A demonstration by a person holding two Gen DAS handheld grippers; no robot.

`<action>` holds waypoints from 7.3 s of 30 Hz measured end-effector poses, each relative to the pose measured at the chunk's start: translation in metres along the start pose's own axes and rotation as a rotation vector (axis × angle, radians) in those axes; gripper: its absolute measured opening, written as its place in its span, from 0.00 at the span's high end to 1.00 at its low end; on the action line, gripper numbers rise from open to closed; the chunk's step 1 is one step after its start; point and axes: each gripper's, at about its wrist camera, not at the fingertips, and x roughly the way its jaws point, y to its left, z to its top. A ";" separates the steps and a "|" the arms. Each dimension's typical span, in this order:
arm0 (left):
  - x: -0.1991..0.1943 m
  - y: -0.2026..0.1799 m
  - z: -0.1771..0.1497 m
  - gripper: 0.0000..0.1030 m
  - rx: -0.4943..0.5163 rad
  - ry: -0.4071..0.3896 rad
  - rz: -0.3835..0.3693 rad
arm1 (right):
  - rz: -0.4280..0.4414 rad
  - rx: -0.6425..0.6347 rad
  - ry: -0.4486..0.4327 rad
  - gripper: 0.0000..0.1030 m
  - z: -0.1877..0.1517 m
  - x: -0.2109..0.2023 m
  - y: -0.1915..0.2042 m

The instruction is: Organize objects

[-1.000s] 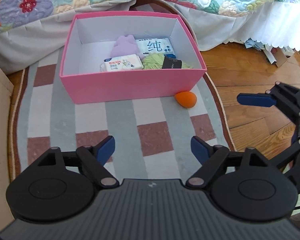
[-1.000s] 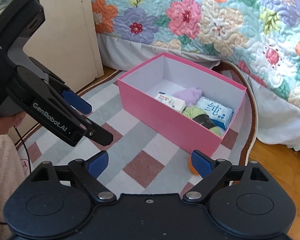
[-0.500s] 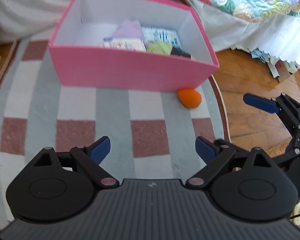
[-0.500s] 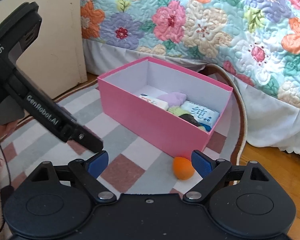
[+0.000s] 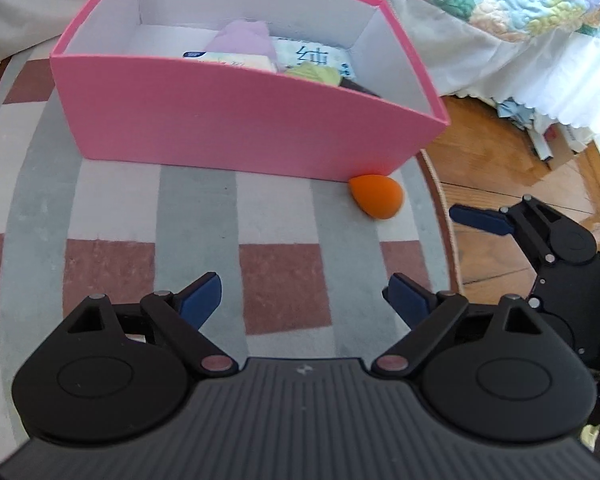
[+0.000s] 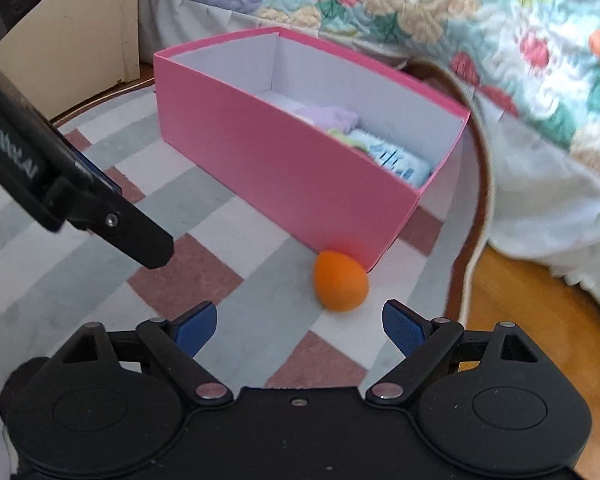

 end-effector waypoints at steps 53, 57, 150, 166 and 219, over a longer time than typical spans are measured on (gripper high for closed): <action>0.074 0.018 0.021 0.48 -0.262 -0.100 -0.215 | 0.161 0.301 -0.023 0.62 -0.005 0.057 -0.034; 0.072 0.016 0.018 0.57 -0.272 -0.100 -0.245 | 0.222 0.391 -0.026 0.62 -0.008 0.055 -0.041; -0.119 -0.025 0.047 0.65 -0.034 -0.118 -0.085 | 0.201 0.107 -0.078 0.59 0.100 -0.075 0.044; -0.115 -0.036 0.093 0.65 -0.012 -0.148 -0.092 | 0.173 0.132 -0.109 0.59 0.125 -0.071 0.015; 0.047 0.013 0.171 0.64 -0.204 -0.136 -0.100 | 0.120 0.166 -0.026 0.56 0.134 0.086 -0.063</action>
